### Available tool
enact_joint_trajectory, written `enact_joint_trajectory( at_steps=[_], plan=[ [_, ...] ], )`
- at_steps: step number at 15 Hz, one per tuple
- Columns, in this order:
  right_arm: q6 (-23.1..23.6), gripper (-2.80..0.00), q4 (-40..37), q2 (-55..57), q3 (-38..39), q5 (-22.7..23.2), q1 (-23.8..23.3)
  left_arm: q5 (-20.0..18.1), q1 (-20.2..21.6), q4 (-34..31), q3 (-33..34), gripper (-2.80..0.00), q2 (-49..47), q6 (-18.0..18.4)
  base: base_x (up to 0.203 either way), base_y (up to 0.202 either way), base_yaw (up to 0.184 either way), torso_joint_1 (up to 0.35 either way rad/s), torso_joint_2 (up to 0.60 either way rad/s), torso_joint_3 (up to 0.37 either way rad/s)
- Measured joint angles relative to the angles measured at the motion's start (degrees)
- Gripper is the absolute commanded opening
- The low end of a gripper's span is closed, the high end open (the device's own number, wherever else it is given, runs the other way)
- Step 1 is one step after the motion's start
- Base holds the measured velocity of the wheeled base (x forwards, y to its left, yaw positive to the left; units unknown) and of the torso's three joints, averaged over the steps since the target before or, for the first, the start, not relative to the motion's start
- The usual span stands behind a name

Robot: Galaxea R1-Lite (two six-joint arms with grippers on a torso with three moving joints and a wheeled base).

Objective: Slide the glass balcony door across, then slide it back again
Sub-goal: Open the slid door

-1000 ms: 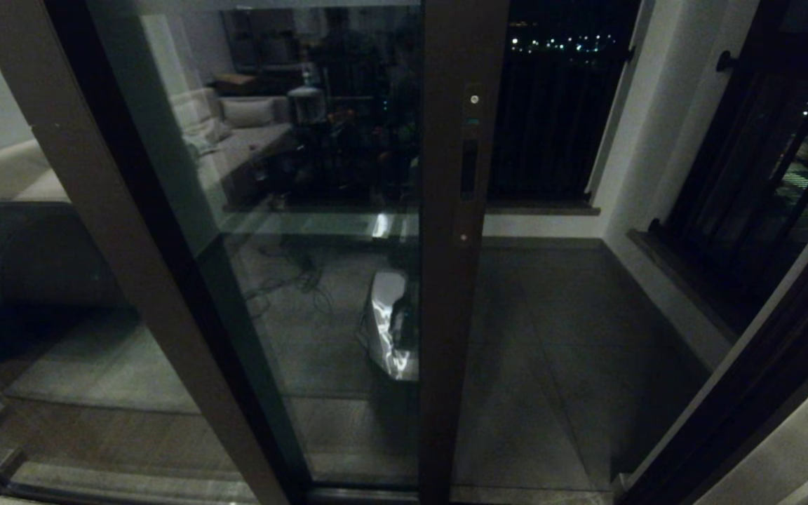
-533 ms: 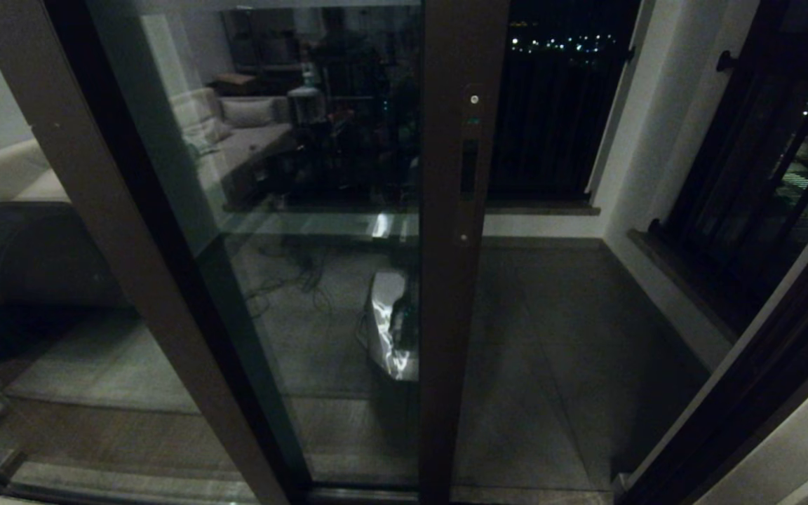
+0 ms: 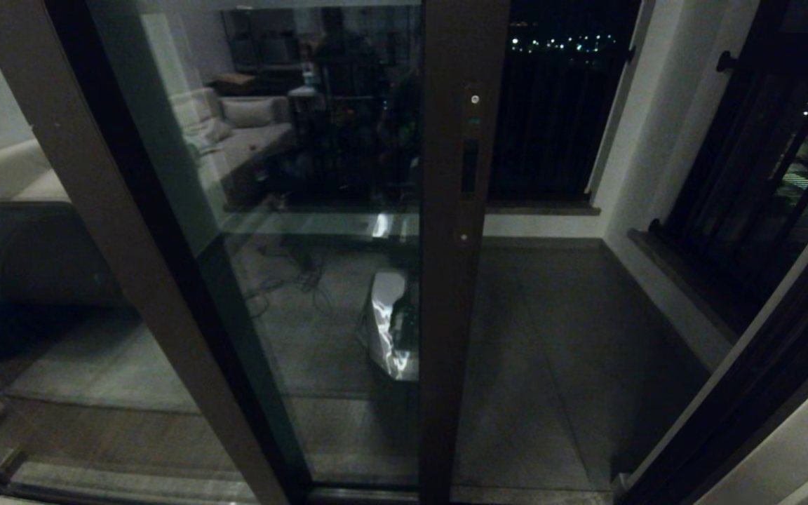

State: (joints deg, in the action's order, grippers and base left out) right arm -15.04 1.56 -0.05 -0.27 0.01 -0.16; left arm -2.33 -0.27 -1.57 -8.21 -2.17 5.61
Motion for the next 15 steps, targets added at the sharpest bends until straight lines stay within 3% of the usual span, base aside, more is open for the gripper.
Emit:
enact_joint_trajectory(
  at_steps=[3, 6, 8, 9, 12, 14, 15],
  plan=[
    [-23.7, -2.80, -0.7, 0.0, 0.1, -0.6, 0.0, -5.0, 0.0, 0.1, -12.1, -2.80, -9.7, 0.3, 0.000, 0.000, 0.000, 0.000, 0.00, 0.000],
    [-56.6, -2.80, 1.3, 0.0, 0.1, -1.5, 0.0, -11.9, 0.0, 0.5, -22.9, -2.80, -24.7, 0.4, 0.000, 0.000, 0.000, 0.000, 0.00, 0.000],
    [-72.3, -2.80, 2.0, 0.0, 0.1, -0.8, 0.0, -14.2, -0.2, 2.1, -29.9, -2.80, -34.5, 0.3, 0.000, 0.000, 0.000, 0.000, 0.00, 0.000],
    [-75.2, -2.80, 2.1, 0.0, 0.2, 0.5, 0.0, -14.8, -0.3, 3.2, -33.9, -2.80, -39.0, 0.1, 0.000, 0.000, 0.000, 0.000, 0.00, 0.000],
    [-75.6, -2.80, 2.0, 0.0, 0.2, 0.3, 0.0, -14.4, -3.0, 4.4, -43.4, -2.80, -48.7, -0.6, 0.000, 0.000, 0.000, 0.000, 0.00, 0.000],
    [-71.8, -2.80, 2.0, 0.0, 0.3, -0.1, 0.0, -10.2, -8.9, 4.5, -48.0, -2.80, -53.2, -1.6, 0.000, 0.000, 0.000, 0.000, 0.00, 0.000],
    [-66.8, -2.80, 1.9, 0.0, 0.3, -0.5, 0.0, -6.7, -13.2, 4.6, -50.2, -2.80, -55.5, -2.1, 0.000, 0.000, 0.000, 0.000, 0.00, 0.000]
  ],
)
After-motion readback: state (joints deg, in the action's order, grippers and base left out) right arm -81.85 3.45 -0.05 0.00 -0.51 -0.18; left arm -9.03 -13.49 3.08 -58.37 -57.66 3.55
